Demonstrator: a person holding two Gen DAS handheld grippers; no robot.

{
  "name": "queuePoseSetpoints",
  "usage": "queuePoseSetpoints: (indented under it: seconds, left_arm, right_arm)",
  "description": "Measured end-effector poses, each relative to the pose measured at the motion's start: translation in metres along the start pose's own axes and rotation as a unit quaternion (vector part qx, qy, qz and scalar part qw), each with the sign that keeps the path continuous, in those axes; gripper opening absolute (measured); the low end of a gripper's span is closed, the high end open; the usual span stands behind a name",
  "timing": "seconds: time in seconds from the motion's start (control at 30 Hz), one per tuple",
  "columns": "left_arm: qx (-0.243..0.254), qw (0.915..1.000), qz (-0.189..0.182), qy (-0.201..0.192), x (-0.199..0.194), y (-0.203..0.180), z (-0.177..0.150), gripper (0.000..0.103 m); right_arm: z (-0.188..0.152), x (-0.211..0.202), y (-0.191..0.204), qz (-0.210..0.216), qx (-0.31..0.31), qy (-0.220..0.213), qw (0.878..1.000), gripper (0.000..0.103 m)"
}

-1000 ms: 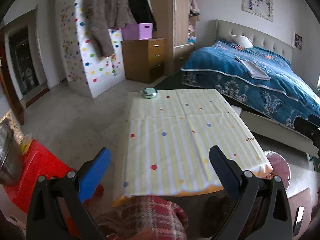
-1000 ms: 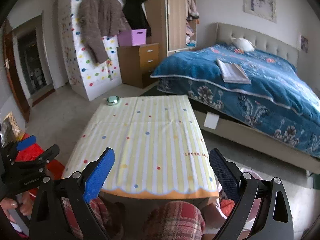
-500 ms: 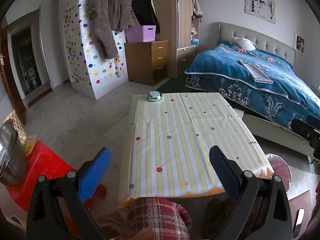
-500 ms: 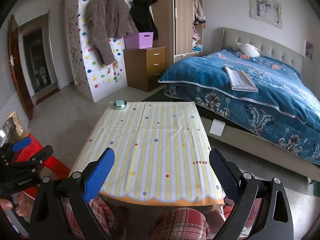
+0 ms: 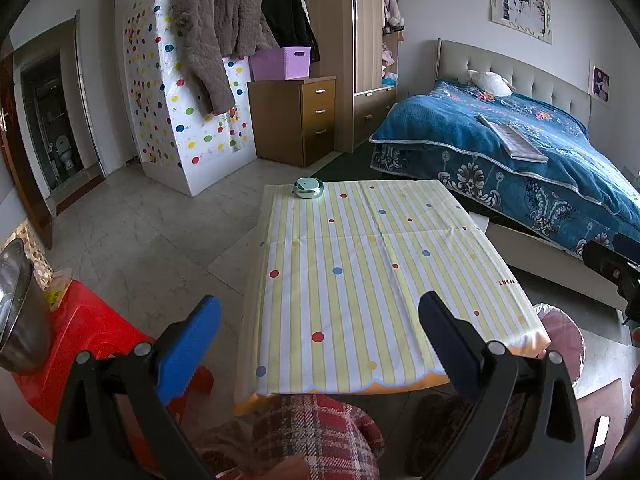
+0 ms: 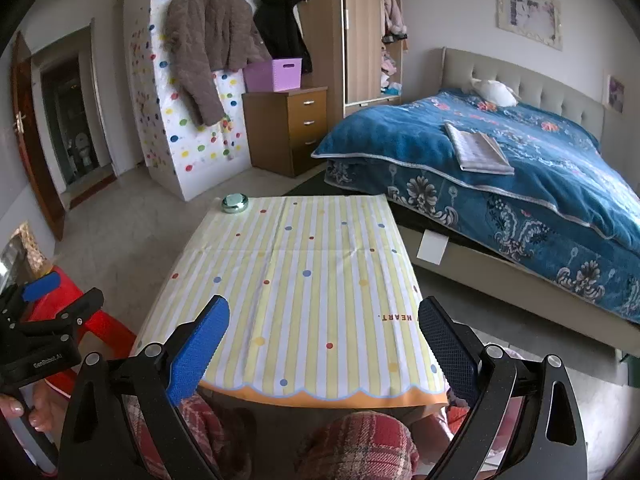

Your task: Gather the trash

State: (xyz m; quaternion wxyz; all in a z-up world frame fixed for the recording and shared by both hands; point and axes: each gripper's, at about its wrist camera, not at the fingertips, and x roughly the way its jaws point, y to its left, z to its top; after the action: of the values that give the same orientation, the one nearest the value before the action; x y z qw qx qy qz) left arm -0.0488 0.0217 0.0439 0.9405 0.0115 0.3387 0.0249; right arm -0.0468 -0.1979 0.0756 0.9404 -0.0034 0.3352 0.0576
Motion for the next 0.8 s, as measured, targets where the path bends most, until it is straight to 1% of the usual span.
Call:
queuePoseSetpoints:
  seconds: [0.8]
  left_arm:
    - [0.000,1.0000,0.000,-0.001,0.0003,-0.0003,0.0004,0.096]
  right_arm:
    - [-0.0008,0.0023,-0.0026,-0.001,0.000,0.000,1.000,0.094]
